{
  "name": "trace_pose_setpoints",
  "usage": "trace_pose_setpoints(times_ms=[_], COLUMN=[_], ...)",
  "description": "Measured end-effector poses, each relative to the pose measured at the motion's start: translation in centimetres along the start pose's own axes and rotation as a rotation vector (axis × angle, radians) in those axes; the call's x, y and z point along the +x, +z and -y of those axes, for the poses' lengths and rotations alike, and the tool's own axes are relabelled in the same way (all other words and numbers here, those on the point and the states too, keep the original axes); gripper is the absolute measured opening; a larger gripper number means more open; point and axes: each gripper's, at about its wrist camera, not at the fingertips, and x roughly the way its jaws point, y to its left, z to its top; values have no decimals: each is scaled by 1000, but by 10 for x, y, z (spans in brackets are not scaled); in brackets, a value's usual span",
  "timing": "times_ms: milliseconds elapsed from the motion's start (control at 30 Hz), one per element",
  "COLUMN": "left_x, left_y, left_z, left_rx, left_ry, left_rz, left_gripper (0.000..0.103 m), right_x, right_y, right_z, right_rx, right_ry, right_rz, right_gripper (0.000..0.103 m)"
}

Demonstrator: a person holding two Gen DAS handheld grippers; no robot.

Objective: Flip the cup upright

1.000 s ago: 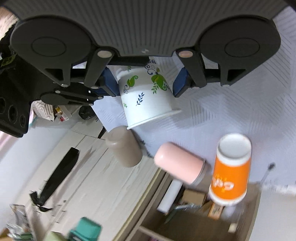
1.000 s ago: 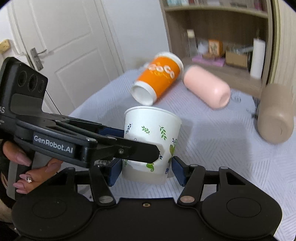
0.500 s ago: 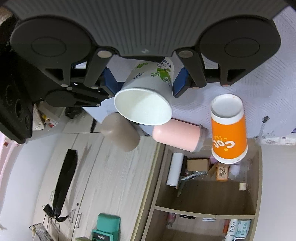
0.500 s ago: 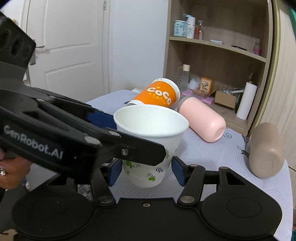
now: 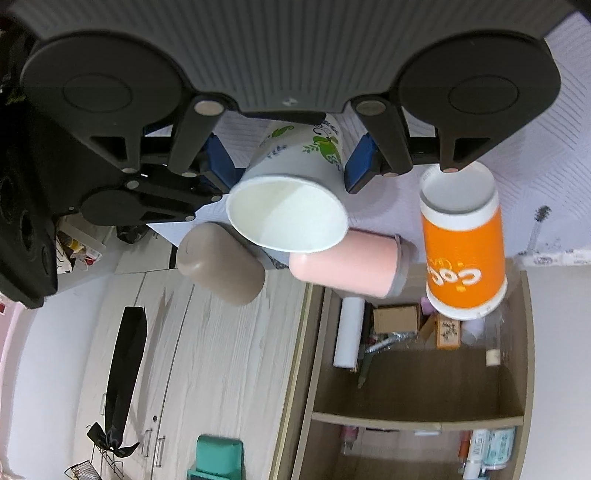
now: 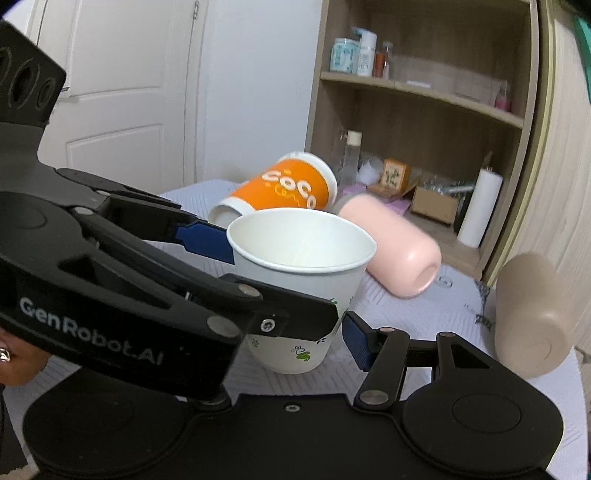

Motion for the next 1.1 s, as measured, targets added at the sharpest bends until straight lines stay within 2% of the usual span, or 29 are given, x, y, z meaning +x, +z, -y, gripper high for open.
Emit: trace_pose_setpoints(times_ms=[133,200,267,333,433,600,833,1100], left_x=[2,2,-1,-5,-15,-40,-97,-157], left_y=[-1,-2,-4,-6,-11,-18,-22,-30], left_z=[0,-1,-1,-1,2,12,33,53], left_rx=[-10,-19,-27,-36,-41,-31,-11,-31], left_ry=[1,-2,3,7,12,91,207,313], left_rz=[-8,-15,-22,-26,-29,6,133,235], left_gripper=[65,70,75,78,78,78,79,81], right_x=[3,4,3,-2,-10,-33,-83,-142], right_y=[-3,-4,-5,-6,-9,-21,-30,-31], right_z=[3,3,4,4,5,0,-15,-61], right_rx=[12,19,18,25,45,94,130,132], right_ry=[14,16,8,-7,-9,-30,-80,-172], right_rz=[-10,-19,-20,-17,-49,-43,58,186], right_gripper=[64,65,72,83,84,84,84,84])
